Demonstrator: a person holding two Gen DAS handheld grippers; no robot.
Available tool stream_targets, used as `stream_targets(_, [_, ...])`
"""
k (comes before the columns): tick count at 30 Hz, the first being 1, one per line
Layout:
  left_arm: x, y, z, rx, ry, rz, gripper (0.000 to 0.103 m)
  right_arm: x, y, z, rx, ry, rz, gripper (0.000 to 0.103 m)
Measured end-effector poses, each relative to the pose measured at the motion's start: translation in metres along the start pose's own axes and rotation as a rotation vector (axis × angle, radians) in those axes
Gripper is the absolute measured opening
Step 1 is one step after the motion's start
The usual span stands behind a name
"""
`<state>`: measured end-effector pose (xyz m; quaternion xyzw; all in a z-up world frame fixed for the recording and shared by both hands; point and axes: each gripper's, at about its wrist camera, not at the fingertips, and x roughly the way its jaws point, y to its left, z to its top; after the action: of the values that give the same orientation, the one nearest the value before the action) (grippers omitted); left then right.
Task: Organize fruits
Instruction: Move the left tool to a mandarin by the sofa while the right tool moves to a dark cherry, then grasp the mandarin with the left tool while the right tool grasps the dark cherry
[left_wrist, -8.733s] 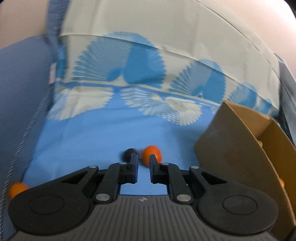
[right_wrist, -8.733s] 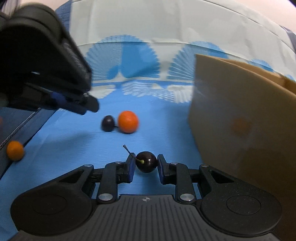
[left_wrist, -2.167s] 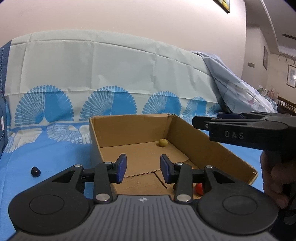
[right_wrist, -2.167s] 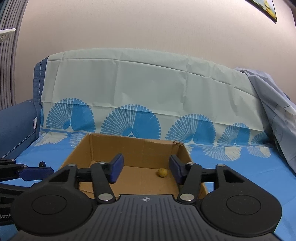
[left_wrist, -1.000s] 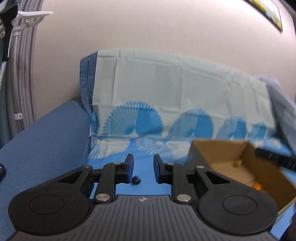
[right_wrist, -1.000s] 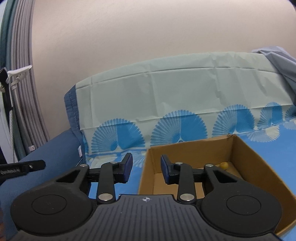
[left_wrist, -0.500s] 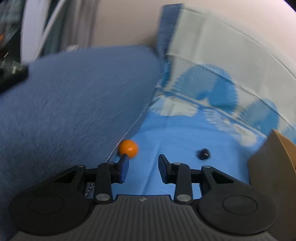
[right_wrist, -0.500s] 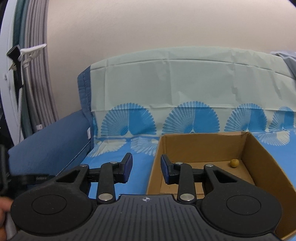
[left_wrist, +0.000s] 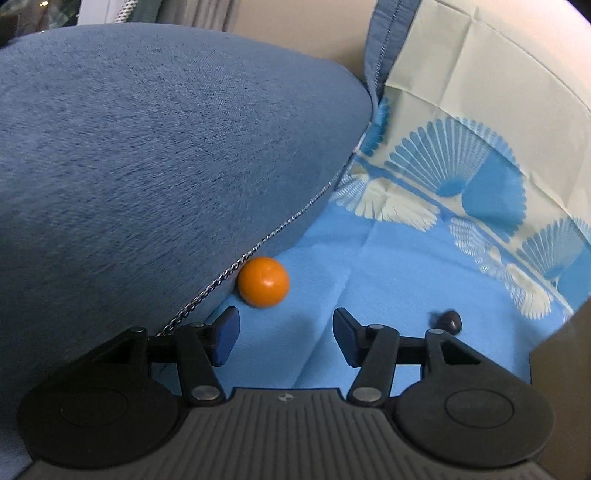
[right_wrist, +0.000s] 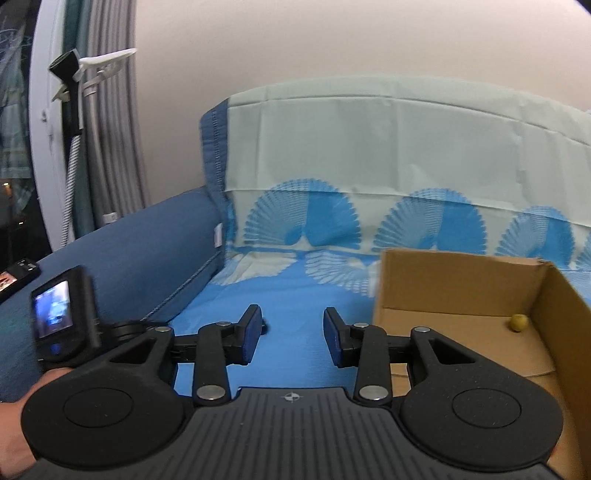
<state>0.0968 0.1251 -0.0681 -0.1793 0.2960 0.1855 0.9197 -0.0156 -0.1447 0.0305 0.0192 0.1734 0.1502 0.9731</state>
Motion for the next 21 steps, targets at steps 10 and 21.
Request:
stream_targets(10, [0.028, -0.010, 0.008, -0.107, -0.022, 0.124, 0.046, 0.027, 0.029, -0.010, -0.023, 0.031, 0.057, 0.039])
stream_targets(21, [0.029, -0.004, 0.012, -0.166, -0.016, 0.132, 0.038, 0.109, 0.047, -0.016, 0.048, 0.077, -0.037, 0.039])
